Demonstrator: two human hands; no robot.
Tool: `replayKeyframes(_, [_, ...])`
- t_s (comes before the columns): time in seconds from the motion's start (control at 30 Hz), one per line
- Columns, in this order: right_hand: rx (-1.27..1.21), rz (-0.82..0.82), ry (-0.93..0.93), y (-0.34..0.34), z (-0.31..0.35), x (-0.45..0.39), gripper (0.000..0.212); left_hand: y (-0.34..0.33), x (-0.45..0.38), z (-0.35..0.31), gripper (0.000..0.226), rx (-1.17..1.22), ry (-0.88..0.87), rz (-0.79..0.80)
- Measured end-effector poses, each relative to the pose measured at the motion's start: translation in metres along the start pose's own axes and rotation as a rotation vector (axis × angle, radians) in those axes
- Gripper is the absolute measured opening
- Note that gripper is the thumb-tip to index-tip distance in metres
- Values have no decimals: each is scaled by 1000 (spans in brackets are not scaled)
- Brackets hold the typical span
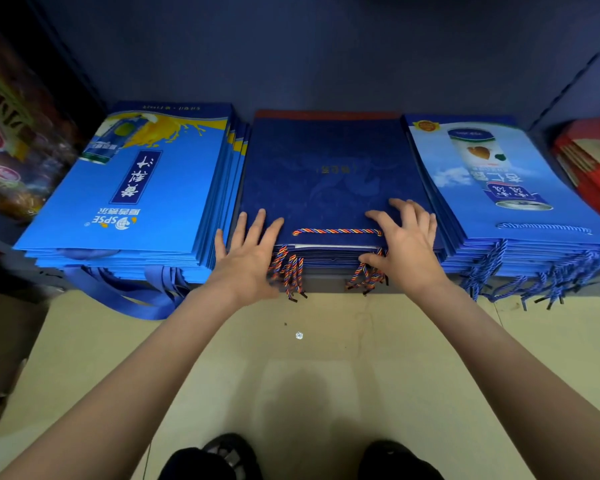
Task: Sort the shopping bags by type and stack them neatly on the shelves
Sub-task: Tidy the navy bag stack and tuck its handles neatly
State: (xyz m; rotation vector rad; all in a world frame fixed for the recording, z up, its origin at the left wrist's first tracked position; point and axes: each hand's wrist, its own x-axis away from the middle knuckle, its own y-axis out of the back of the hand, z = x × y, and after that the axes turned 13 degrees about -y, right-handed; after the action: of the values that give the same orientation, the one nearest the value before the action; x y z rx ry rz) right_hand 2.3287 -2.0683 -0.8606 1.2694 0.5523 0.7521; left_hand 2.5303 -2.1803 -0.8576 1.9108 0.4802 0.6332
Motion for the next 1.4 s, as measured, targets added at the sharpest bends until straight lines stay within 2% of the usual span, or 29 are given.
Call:
replayKeyframes(0.07, [-5,-20,10,-3,0,3,69,-3,1,-3,98,44,17,-32])
replayKeyframes(0.17, [-96,-115,52,-8,-2,13,65,-12,-2,-6,79,50,28,-167])
replayKeyframes(0.23, [-305,-219,35,-10,-6,27,58,-20,1,-6,68,27,5,-328])
replayKeyframes(0.33, [-619,-309,-106,-12,-9,52,49,-41,14,-9,54,106,-35,-637])
replayKeyframes(0.4, [-676,-310,-163,-18,-5,61,47,-60,28,-20,54,123,-52,-719])
replayKeyframes(0.57, [-654,-322,-195,-29,7,72,45,-83,47,-43,59,230,14,-733])
replayKeyframes(0.7, [-719,-192,-262,-35,7,74,53,-79,35,-38,66,175,75,-671])
replayKeyframes(0.83, [-766,-158,-299,-43,11,67,47,-81,33,-41,58,213,97,-619])
replayKeyframes(0.93, [-858,-85,-391,-47,17,62,40,-89,38,-45,42,343,77,-588])
replayKeyframes(1.03, [-1007,-83,-559,-45,23,57,38,-84,38,-44,36,641,229,-747])
replayKeyframes(1.1, [-1019,-95,-637,-43,24,53,38,-76,33,-42,35,768,331,-870])
replayKeyframes(1.23, [-852,-76,-680,-41,22,44,29,-59,19,-44,25,852,337,-923])
replayKeyframes(1.3, [-679,-46,-581,-40,20,46,25,-59,15,-44,13,873,349,-855])
replayKeyframes(1.4, [-385,-33,-440,-37,13,55,30,-65,17,-41,18,760,370,-744])
